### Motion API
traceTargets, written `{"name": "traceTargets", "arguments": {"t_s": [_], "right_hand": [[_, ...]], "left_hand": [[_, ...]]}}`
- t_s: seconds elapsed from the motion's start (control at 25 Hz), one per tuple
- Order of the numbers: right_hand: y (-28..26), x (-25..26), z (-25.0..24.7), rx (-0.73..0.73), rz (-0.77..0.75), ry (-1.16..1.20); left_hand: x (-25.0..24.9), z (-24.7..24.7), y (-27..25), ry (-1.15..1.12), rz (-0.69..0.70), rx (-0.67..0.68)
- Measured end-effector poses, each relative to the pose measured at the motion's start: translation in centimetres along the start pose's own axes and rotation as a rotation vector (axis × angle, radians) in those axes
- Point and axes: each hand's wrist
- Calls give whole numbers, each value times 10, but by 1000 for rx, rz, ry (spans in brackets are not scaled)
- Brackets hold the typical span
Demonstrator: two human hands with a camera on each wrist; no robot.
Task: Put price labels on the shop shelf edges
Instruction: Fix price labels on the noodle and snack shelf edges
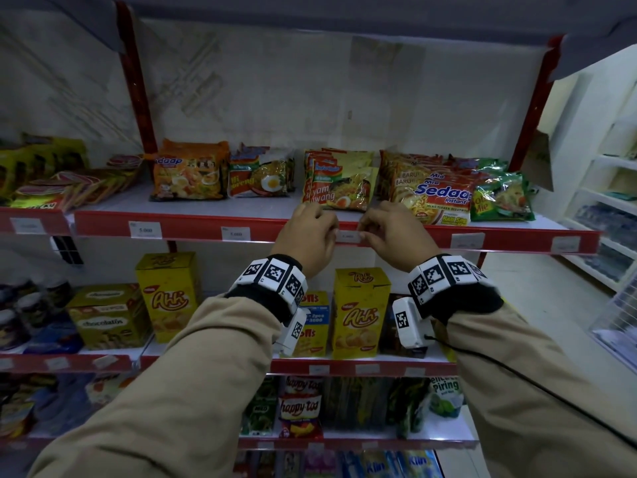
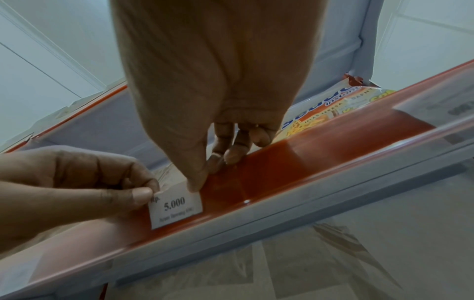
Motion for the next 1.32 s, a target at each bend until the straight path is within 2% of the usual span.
{"name": "traceTargets", "arguments": {"t_s": [0.28,0.48,0.8,1.2,1.32], "right_hand": [[0,-3,4,3,-2,12],[-3,-4,8,-36,10,7],[-6,-2,13,-96,39,77],[-25,-22,9,-217,166,70],[-33,-31,4,-226,202,-3]], "left_hand": [[2,2,0,47,-20,29],[0,3,0,-9,-31,7],[4,5,0,35,-17,0],[1,-1,1,295,79,-98],[-3,-5,4,336,37,-42]]}}
Point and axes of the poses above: each hand's wrist, its own y-axis towards the middle knuckle, its own z-axis out of the palm, x = y × z, and after that the axes turned 6 degrees about x, right-handed
